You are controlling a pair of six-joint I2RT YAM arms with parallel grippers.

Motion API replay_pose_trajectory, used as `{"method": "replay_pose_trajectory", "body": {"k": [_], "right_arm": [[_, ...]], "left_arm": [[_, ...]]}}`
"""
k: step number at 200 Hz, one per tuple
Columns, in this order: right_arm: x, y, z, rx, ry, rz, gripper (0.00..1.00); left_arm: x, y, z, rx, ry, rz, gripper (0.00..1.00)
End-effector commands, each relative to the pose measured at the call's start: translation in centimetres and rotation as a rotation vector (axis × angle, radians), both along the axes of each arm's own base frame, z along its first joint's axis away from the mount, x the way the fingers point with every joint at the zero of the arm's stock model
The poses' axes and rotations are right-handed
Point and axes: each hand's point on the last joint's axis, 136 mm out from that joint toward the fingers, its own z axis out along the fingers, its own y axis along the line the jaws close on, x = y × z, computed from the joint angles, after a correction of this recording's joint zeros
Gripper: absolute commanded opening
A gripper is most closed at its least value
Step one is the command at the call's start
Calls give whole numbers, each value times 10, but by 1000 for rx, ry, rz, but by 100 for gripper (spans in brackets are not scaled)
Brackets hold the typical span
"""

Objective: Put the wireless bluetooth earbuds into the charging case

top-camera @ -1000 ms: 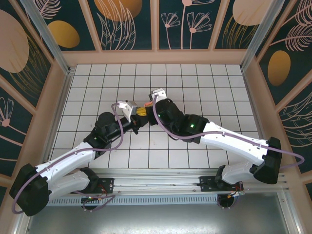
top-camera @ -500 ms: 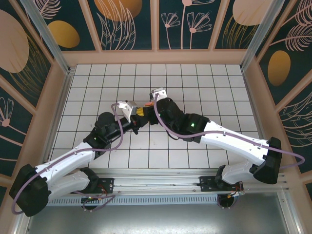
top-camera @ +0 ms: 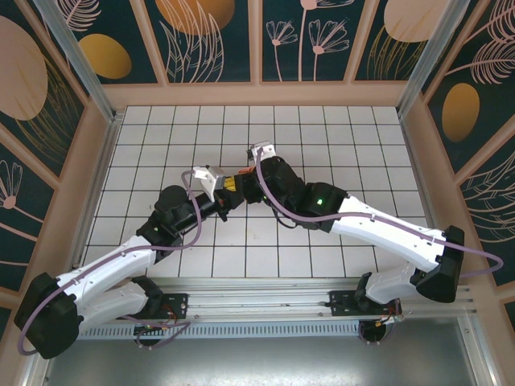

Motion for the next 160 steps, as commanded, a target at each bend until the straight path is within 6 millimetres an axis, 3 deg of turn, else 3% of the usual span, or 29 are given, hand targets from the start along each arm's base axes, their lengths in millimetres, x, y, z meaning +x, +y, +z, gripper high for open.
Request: {"method": "replay_pose_trajectory", "body": {"k": [1, 39, 131, 160], "right_arm": [[2, -1, 7, 11, 25, -19, 43], [2, -2, 10, 24, 25, -18, 44], [-9, 0, 48, 166, 8, 74, 44], [-3, -17, 62, 220, 19, 62, 44]], "left_arm": [[-4, 1, 27, -62, -62, -8, 14], [-4, 1, 27, -62, -60, -6, 14], [-6, 1, 24, -27, -81, -14, 15], [-12, 0, 26, 28, -121, -47, 15]]}}
